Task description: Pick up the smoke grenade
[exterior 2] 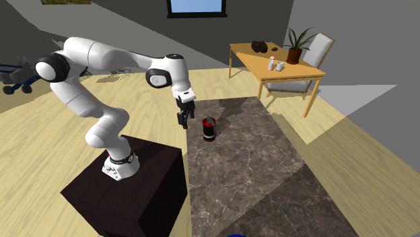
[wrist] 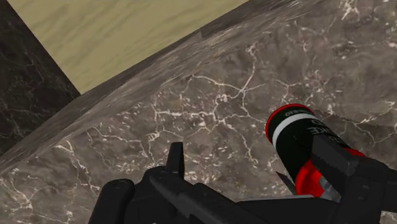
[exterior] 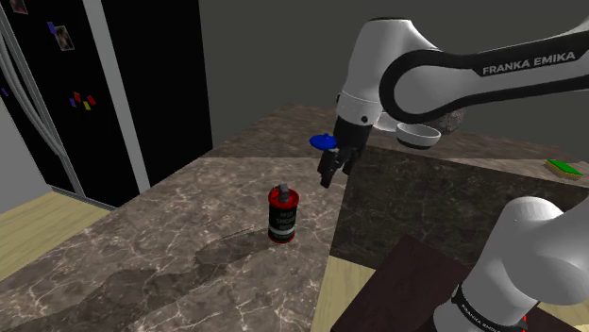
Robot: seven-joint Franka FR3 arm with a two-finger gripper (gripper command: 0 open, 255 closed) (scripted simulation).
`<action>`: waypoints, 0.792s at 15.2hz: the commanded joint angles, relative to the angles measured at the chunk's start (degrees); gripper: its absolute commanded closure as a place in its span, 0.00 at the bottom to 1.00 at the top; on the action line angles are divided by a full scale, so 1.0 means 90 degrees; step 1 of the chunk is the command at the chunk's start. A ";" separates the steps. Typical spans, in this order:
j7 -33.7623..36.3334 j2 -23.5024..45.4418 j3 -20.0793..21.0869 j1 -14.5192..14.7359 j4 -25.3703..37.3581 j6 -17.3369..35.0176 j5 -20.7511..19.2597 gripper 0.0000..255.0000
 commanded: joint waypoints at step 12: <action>0.1097 0.1720 0.1191 0.0059 0.0381 0.1874 -0.0542 0.00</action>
